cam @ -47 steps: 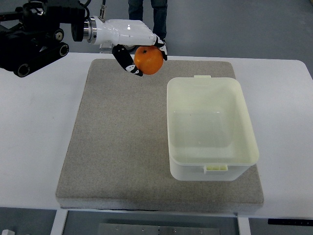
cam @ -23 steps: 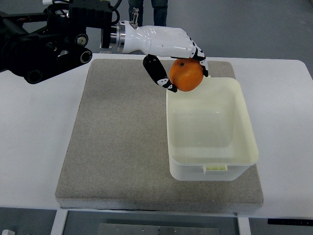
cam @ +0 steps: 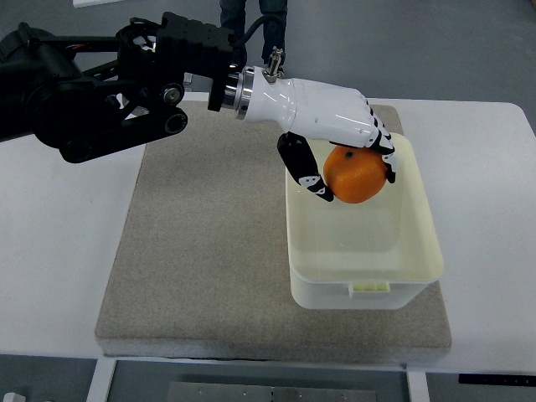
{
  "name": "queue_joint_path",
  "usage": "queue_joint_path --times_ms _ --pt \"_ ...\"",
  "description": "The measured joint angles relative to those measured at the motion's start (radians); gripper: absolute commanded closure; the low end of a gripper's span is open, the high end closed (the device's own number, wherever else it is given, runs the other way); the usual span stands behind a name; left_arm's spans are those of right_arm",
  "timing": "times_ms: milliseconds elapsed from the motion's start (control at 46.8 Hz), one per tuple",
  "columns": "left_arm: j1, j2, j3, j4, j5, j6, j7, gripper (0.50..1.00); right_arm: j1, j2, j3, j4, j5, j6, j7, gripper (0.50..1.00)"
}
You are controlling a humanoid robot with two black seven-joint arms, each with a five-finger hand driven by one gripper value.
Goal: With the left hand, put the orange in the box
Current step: 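Open the left hand fingers to drop the orange into the box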
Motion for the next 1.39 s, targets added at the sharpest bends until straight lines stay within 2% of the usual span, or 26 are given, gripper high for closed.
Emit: queue_joint_path --times_ms 128,193,235,257,278,299,535,706,813,1262,1390 --pt "0.009 -0.002 0.002 0.002 0.0 -0.04 0.0 0.999 0.0 0.0 0.0 0.0 0.0 0.0 0.0 0.568" --pt "0.011 -0.003 0.002 0.002 -0.002 -0.052 0.0 0.956 0.0 0.0 0.0 0.0 0.0 0.0 0.0 0.568" --pt "0.015 -0.003 0.002 0.001 -0.003 -0.061 0.0 0.947 0.0 0.0 0.0 0.0 0.0 0.0 0.0 0.568" --pt "0.015 -0.003 0.002 0.001 -0.004 -0.065 0.0 0.862 0.0 0.0 0.0 0.0 0.0 0.0 0.0 0.568" --pt "0.015 -0.003 0.002 0.0 -0.005 -0.07 0.0 0.743 0.0 0.0 0.0 0.0 0.0 0.0 0.0 0.568" --pt "0.015 -0.003 0.002 0.0 -0.006 -0.075 0.0 0.684 -0.001 0.0 0.0 0.0 0.0 0.0 0.0 0.568" --pt "0.015 -0.003 -0.003 -0.001 -0.022 -0.093 0.0 0.677 0.0 0.0 0.0 0.0 0.0 0.0 0.0 0.568" --pt "0.016 -0.003 -0.005 -0.001 -0.022 -0.091 0.0 0.632 0.0 0.0 0.0 0.0 0.0 0.0 0.0 0.568" --pt "0.017 -0.003 -0.005 -0.001 -0.022 -0.091 0.0 0.621 0.0 0.0 0.0 0.0 0.0 0.0 0.0 0.568" --pt "0.019 -0.003 -0.005 0.005 -0.023 -0.082 0.0 0.621 0.0 0.0 0.0 0.0 0.0 0.0 0.0 0.568" --pt "0.019 -0.003 -0.006 0.049 -0.024 -0.076 0.0 0.621 0.0 0.0 0.0 0.0 0.0 0.0 0.0 0.568"
